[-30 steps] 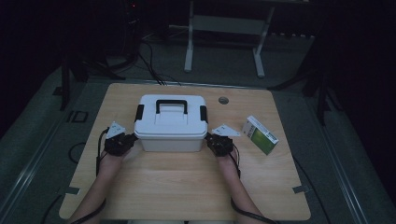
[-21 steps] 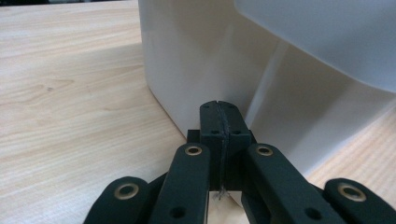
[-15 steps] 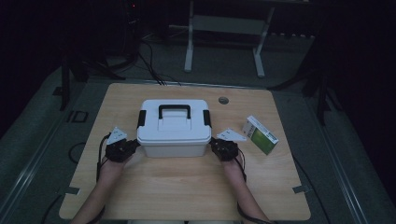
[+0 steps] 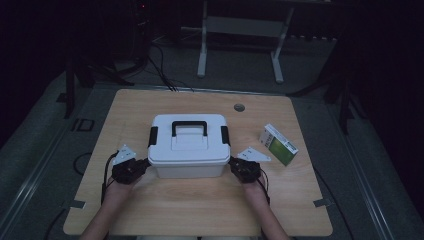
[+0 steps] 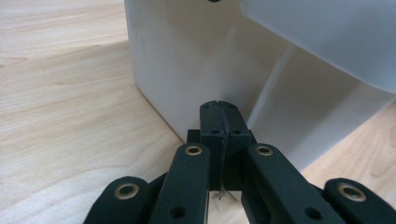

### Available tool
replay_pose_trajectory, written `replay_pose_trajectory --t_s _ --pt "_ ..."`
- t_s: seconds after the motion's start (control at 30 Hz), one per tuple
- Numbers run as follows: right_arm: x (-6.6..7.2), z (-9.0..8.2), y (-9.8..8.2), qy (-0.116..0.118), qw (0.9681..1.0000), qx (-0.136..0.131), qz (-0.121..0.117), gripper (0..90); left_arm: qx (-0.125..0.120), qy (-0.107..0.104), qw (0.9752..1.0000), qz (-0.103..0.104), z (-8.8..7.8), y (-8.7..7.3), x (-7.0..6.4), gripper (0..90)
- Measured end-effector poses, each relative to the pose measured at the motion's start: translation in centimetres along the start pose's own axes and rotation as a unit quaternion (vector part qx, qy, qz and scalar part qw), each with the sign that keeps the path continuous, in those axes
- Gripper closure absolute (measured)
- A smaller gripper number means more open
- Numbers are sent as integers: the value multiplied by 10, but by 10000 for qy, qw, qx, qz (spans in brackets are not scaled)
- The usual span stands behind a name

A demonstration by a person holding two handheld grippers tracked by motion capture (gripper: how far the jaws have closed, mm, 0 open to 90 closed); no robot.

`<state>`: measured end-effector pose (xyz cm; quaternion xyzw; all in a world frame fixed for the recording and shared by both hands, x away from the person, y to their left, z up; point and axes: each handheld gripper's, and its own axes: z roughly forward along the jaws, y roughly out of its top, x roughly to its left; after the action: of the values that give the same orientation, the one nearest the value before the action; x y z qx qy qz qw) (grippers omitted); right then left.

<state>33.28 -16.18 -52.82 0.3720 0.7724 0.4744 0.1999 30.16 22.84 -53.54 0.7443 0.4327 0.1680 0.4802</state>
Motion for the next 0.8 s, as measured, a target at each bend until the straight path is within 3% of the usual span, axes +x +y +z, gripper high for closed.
replay_pose_trajectory --t_s 0.8 --pt "4 -51 -29 -59 9999 -54 85 900 98 -462 9986 224 -5 -10 -38 896"
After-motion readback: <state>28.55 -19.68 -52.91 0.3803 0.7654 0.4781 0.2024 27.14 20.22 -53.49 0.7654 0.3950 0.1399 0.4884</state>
